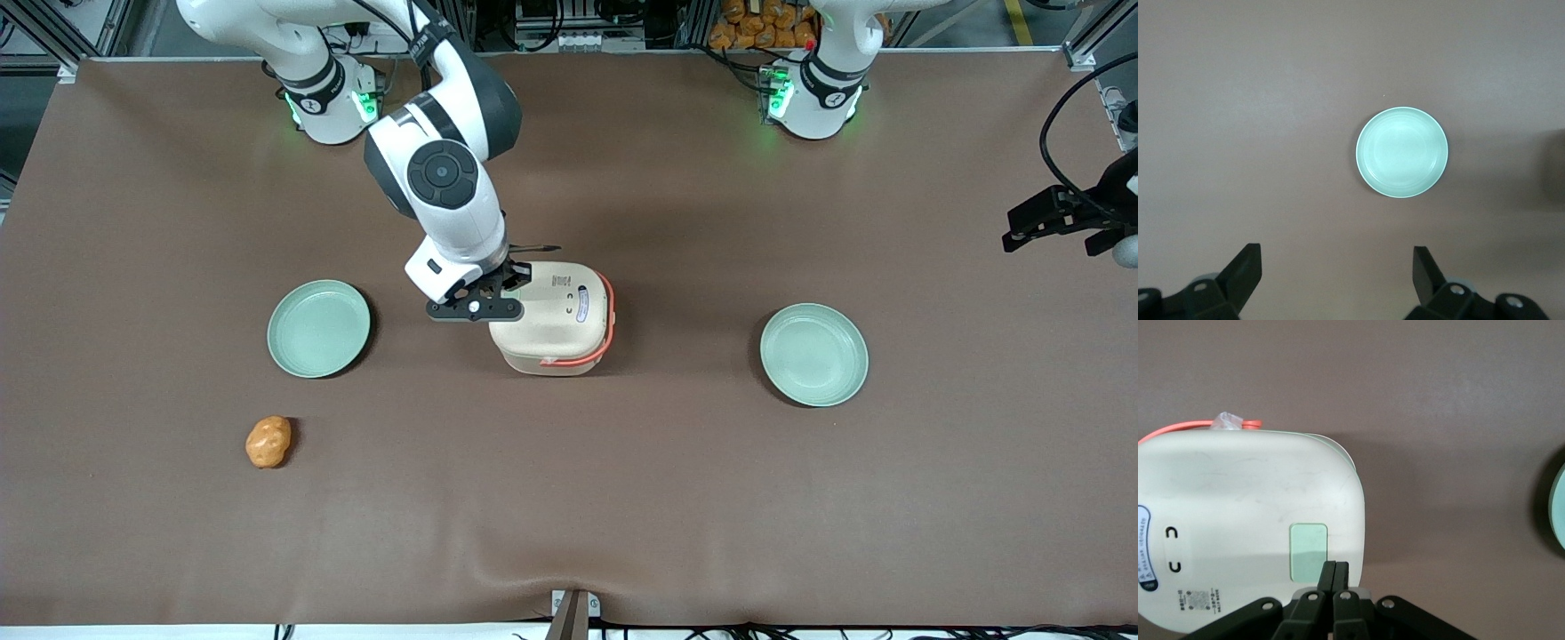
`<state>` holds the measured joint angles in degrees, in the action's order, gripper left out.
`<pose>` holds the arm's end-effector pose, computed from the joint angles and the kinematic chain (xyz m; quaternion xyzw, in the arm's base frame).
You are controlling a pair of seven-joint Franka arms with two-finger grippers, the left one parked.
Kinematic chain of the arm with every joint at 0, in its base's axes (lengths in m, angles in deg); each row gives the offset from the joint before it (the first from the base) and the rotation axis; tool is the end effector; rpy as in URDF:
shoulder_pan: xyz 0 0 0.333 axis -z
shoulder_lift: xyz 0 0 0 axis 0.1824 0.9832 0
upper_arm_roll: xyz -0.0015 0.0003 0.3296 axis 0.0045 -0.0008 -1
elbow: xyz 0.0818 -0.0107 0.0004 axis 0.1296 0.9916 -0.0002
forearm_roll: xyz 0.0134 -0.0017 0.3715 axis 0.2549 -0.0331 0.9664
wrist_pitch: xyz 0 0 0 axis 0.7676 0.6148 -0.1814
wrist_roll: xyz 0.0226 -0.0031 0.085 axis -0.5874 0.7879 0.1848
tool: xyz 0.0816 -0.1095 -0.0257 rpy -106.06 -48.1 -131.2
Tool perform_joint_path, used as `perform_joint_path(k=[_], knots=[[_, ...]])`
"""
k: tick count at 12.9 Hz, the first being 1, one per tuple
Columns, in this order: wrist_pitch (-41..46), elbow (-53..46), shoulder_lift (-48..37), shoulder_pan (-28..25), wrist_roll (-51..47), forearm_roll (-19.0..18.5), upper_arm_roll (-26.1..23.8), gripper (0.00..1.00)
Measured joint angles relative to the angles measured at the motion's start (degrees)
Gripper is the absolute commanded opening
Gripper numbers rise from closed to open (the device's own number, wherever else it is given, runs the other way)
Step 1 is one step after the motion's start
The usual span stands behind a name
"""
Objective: Press rice cooker button with right arm
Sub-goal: 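Lower the closed right gripper and press down on the green button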
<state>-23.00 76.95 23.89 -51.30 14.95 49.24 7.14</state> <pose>0.5144 0.3990 0.3762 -0.9994 0.0109 0.0321 0.0020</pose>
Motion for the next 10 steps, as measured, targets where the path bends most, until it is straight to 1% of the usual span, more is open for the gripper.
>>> perform_joint_path(k=[10], knots=[[-1.0,0.0,1.6,-0.4,-1.7,0.2,0.0,0.00]])
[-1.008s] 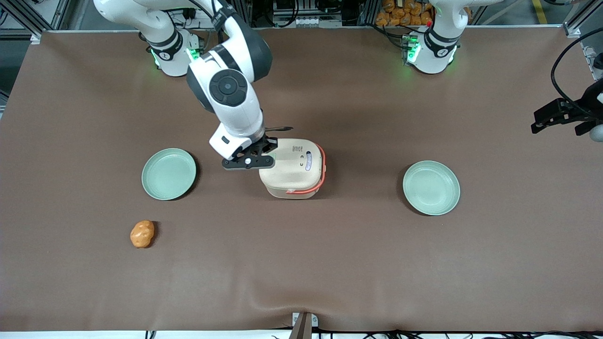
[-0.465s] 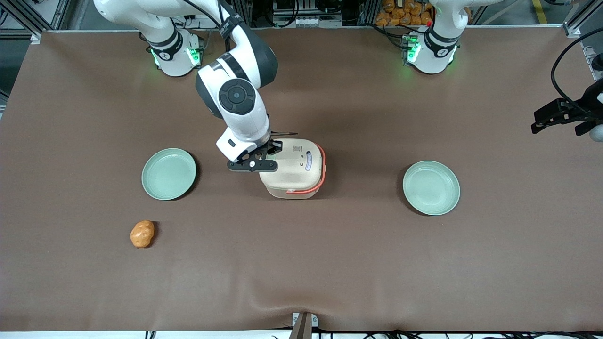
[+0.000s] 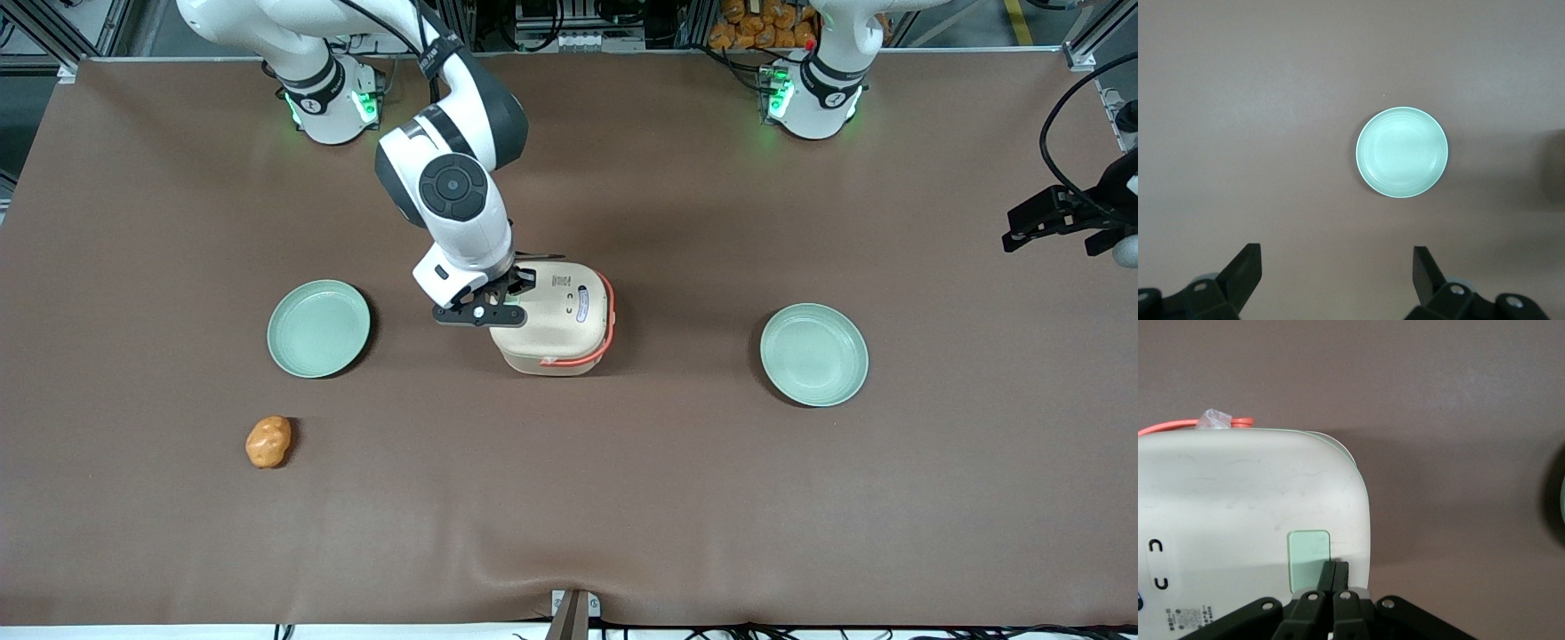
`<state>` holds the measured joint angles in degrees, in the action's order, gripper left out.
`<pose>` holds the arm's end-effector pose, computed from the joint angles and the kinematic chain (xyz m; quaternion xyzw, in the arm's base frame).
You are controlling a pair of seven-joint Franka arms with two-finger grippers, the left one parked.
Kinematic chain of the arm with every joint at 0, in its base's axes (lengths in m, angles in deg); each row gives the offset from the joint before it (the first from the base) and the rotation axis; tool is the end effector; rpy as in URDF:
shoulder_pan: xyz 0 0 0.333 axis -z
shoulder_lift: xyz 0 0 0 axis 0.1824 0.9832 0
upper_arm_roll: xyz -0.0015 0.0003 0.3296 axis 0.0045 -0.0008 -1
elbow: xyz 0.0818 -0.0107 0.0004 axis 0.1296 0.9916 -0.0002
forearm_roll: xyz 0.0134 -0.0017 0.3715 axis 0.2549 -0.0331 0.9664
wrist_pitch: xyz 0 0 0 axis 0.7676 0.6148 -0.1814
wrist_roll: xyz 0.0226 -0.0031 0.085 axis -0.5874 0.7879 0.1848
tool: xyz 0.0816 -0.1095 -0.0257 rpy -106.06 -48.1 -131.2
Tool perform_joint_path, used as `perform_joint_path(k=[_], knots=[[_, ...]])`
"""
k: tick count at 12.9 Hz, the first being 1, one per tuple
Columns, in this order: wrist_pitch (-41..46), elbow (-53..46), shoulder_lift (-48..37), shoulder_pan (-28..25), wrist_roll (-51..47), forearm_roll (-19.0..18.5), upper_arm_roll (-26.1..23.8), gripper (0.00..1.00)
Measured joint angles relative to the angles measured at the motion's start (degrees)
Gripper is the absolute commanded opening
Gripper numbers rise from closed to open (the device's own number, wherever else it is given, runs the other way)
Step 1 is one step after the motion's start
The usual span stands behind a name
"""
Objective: Press rice cooker button with right arm
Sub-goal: 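Lower the closed right gripper and press down on the green button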
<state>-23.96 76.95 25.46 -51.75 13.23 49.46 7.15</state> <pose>0.5138 0.4052 0.3597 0.9991 -0.0234 -0.0365 0.0015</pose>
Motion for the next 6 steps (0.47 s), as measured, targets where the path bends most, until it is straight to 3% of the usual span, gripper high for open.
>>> perform_joint_path(k=[6], knots=[[-0.6,0.0,0.2,-0.2,-2.0,1.0,0.0,0.00]])
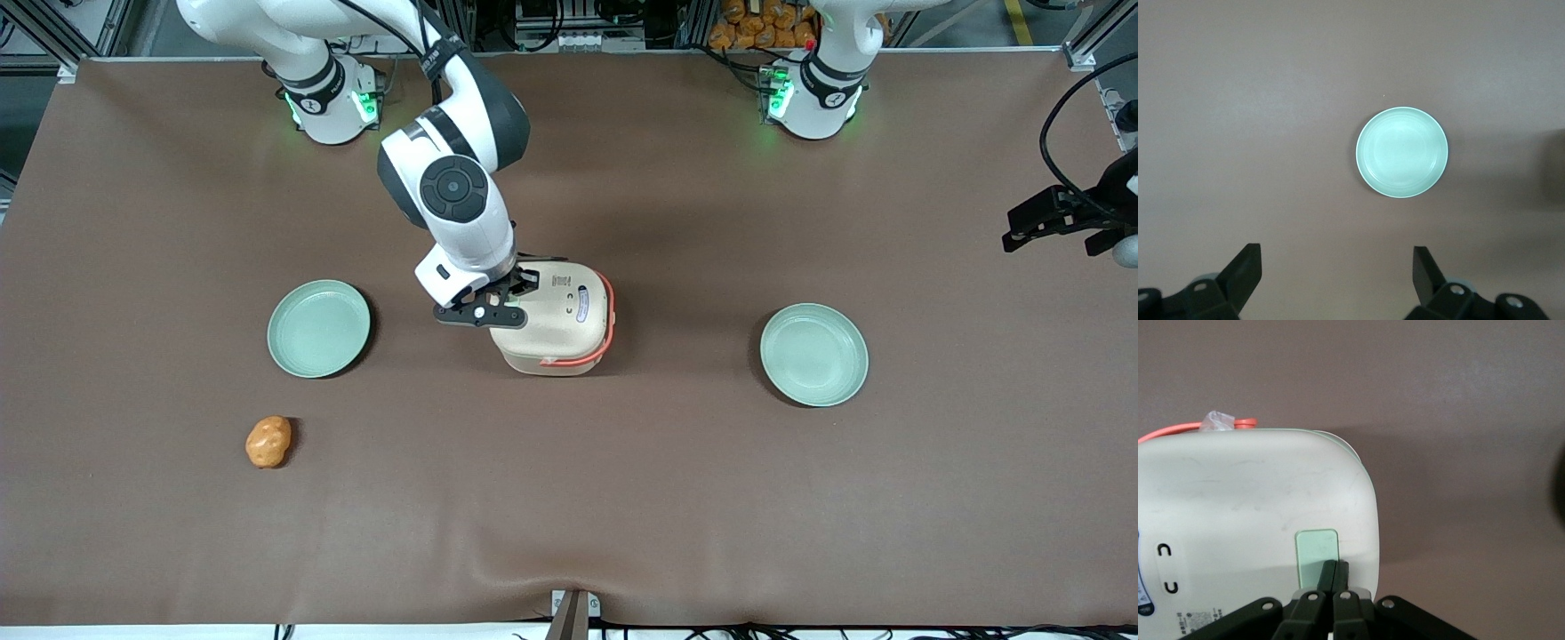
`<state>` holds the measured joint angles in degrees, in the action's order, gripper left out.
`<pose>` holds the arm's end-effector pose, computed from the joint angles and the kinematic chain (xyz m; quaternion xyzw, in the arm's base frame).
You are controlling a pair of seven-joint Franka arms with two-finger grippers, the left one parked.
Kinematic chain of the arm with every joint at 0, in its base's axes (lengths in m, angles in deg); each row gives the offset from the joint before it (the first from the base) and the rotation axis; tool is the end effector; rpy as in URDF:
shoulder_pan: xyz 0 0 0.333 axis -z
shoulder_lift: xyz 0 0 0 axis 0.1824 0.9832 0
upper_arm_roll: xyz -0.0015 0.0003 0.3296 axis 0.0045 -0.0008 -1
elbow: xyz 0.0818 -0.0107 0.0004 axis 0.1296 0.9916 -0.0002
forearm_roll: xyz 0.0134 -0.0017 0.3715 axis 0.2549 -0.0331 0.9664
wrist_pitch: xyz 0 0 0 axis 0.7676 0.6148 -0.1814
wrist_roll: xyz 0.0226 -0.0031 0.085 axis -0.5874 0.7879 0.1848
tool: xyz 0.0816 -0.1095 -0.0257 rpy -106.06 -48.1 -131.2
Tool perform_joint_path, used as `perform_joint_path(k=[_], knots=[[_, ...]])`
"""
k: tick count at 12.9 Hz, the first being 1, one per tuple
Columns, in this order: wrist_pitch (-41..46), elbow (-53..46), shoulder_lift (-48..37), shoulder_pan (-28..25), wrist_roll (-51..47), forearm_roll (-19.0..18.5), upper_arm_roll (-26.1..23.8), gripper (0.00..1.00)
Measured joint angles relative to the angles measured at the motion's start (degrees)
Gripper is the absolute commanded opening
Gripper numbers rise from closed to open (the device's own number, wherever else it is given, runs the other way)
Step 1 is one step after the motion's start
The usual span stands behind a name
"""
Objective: Press rice cooker button with right arm
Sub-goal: 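Lower the closed right gripper and press down on the green button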
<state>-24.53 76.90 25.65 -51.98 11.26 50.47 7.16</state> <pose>0.5127 0.4095 0.3588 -0.9983 0.0426 0.0384 0.0062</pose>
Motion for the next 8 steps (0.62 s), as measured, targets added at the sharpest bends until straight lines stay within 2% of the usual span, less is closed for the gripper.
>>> perform_joint_path(k=[8], knots=[[-0.6,0.0,0.1,-0.4,-1.1,0.3,0.0,0.00]])
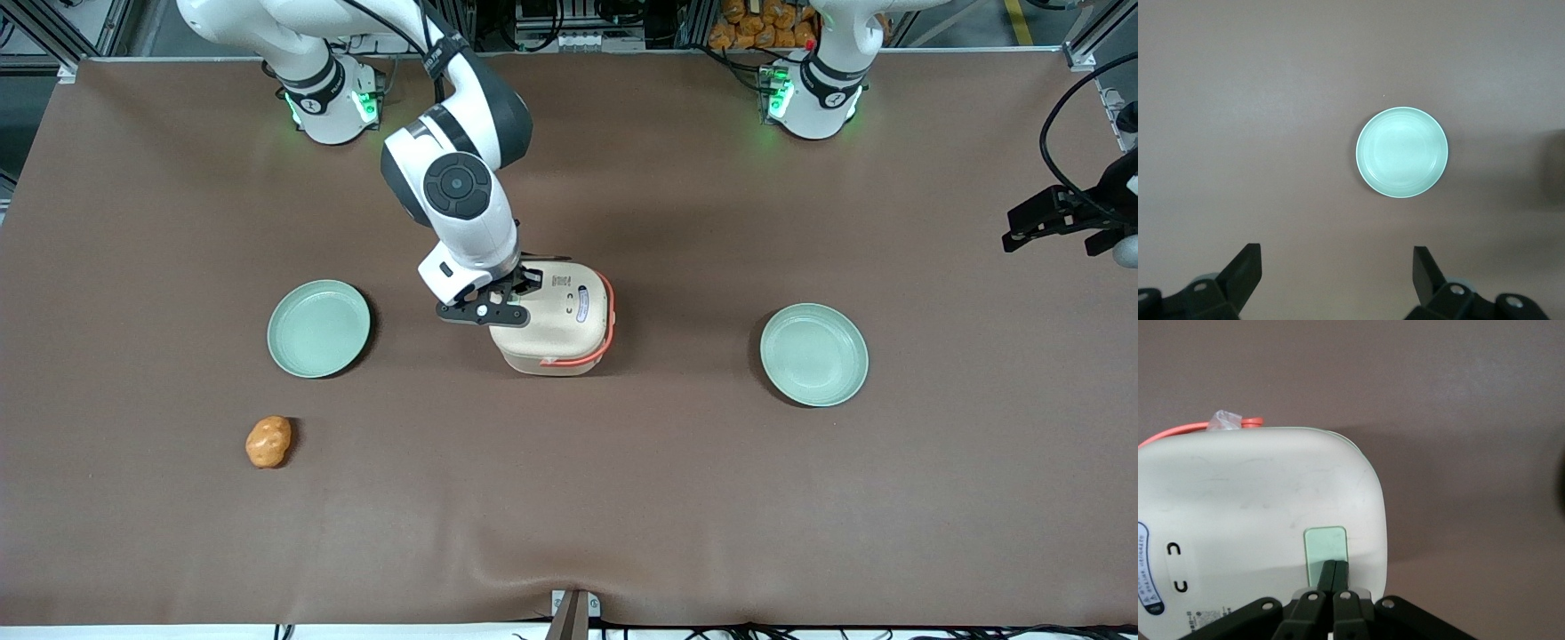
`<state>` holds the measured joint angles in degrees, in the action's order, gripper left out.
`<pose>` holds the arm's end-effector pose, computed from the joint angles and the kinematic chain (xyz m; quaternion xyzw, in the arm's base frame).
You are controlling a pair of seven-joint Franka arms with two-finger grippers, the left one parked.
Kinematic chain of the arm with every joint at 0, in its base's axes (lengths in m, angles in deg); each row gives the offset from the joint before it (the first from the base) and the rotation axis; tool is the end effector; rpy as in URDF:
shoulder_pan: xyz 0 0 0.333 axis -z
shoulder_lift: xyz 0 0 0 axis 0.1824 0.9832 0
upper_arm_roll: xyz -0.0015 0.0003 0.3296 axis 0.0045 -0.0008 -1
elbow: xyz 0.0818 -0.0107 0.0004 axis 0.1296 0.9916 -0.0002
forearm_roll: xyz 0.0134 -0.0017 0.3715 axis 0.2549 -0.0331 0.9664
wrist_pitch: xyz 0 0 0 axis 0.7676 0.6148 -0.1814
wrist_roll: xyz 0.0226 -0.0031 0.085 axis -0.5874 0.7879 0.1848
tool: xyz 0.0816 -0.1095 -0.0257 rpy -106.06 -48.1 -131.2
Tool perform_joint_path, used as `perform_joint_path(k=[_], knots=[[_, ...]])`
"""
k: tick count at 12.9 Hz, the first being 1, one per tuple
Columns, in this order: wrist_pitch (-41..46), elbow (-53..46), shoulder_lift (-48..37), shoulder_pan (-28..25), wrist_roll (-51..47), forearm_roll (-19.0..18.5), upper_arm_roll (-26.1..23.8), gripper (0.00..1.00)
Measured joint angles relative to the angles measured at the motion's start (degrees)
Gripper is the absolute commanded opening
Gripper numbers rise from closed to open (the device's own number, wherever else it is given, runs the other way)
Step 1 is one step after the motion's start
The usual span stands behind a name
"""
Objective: Press rice cooker button with right arm
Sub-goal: 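Lower the closed right gripper and press down on the green button, then lift the right gripper away as the rice cooker lid springs open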
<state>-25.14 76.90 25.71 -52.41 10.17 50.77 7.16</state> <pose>0.5107 0.4145 0.3590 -0.9981 0.0496 0.0361 0.0104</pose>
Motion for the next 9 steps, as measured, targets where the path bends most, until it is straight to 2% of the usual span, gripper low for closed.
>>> perform_joint_path(k=[9], knots=[[-1.2,0.0,0.6,-0.4,-1.1,0.8,0.0,0.00]])
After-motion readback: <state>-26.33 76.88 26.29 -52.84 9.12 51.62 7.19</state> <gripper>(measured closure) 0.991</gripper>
